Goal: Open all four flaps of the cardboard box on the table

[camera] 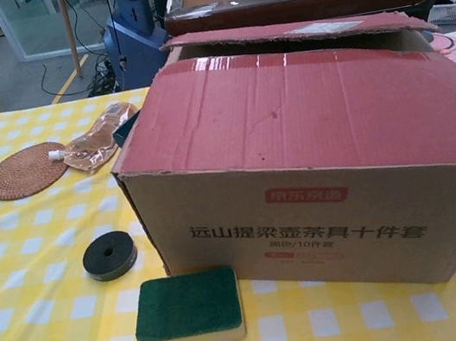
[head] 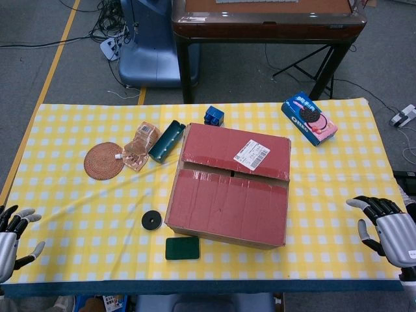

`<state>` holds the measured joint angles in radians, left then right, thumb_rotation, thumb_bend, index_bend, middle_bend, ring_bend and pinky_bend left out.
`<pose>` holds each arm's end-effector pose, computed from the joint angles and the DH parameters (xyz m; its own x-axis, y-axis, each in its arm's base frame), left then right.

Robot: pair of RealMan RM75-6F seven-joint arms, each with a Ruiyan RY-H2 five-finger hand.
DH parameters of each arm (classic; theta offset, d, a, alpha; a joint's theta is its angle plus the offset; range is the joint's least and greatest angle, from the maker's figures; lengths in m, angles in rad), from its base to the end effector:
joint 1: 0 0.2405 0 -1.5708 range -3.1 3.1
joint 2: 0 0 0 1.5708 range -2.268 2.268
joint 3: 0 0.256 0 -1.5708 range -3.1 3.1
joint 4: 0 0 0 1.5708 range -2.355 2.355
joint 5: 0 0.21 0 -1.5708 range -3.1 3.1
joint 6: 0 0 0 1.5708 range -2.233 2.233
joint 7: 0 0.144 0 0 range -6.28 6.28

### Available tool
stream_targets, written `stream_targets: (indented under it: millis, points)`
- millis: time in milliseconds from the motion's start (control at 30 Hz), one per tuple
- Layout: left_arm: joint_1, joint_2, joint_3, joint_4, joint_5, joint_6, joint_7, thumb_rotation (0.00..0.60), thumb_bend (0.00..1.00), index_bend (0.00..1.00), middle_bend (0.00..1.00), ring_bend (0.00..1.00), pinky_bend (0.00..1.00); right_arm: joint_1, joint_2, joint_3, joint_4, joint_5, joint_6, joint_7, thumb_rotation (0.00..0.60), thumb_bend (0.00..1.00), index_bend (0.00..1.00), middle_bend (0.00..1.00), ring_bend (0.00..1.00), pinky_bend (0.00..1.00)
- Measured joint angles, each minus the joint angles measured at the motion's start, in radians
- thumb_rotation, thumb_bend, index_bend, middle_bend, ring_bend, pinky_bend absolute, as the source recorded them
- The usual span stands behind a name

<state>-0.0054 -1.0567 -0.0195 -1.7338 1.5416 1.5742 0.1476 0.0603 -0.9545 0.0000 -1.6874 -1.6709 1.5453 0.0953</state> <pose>-0.2967 0.1496 0.1736 0.4781 -0.0211 0.8780 0.8782 0.0243 -0.4776 -0.2895 -0.1610 0.1940 0.3973 -0.0108 0.9176 -0.9077 -0.1520 0.3912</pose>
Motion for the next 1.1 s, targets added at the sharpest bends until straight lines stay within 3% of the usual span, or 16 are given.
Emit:
stream_targets:
  millis: [767,967,1100]
  points:
    - [-0.008,-0.008,-0.008,0.000,-0.016,-0.013,0.009,0.600,0.28,0.38,0.25,0.11,0.00,0.044,0.011,0.027,-0.031,0.018,-0.052,-0.019,0.600,0.56,0.23,0.26,0.25,0.27]
    - [-0.013,-0.013,-0.009,0.006,-0.017,-0.021,0.005,0.600,0.28,0.38,0.25,0.11,0.00,0.126,0.023,0.075,-0.077,0.064,-0.154,-0.072,0.600,0.52,0.17,0.18,0.16,0.27]
    - [-0.017,-0.016,-0.009,0.013,-0.024,-0.030,-0.001,0.600,0.28,0.38,0.25,0.11,0.00,0.197,0.012,0.119,-0.092,0.131,-0.235,-0.095,0.600,0.42,0.11,0.11,0.08,0.21]
